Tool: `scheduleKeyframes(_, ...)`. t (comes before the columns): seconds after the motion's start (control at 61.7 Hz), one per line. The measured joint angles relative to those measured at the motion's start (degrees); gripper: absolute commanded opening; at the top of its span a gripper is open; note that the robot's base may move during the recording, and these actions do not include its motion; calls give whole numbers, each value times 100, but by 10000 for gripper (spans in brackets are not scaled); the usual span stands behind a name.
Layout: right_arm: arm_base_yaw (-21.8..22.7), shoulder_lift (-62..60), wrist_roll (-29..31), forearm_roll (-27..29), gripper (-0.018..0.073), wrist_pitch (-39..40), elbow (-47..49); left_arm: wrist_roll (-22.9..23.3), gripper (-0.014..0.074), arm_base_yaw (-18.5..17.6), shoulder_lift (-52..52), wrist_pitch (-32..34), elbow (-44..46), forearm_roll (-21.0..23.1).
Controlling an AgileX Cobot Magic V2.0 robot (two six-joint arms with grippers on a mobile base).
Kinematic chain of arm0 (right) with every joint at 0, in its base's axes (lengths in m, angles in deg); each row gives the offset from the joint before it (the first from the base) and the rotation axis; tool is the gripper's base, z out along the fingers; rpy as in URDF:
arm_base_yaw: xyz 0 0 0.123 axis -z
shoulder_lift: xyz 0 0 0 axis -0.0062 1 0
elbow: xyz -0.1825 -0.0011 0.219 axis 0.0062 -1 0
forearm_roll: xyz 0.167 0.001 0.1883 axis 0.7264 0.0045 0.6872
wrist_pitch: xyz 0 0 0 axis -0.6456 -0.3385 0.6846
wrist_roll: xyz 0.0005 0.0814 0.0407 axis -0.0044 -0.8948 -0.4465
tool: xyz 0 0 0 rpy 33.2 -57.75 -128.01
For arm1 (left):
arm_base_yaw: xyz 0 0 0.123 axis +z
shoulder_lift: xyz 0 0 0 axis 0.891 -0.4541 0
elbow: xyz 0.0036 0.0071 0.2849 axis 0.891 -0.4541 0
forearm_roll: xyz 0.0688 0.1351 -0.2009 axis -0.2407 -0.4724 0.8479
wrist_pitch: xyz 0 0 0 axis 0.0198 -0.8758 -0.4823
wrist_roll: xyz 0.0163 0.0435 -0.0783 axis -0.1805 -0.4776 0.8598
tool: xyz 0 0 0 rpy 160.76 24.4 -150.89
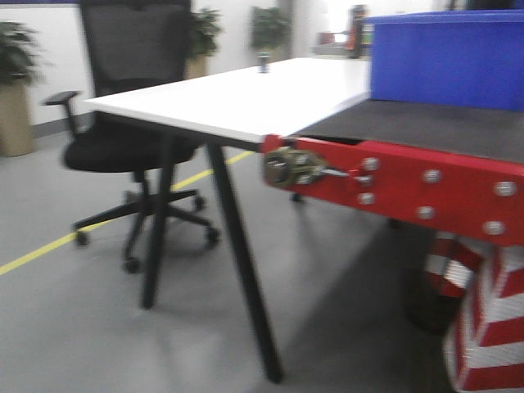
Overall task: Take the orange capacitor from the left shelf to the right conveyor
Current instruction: 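Drive the base across the floor carrying the cylinder in the right gripper, then position the base alongside the red-framed conveyor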
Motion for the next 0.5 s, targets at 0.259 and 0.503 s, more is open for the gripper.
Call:
scheduleKeyframes(0.259,0,0,0,0,66,0,0,0,-127,0,0,0,0,0)
scheduleKeyframes(0.503,0,0,0,0,66,0,0,0,-127,0,0,0,0,0)
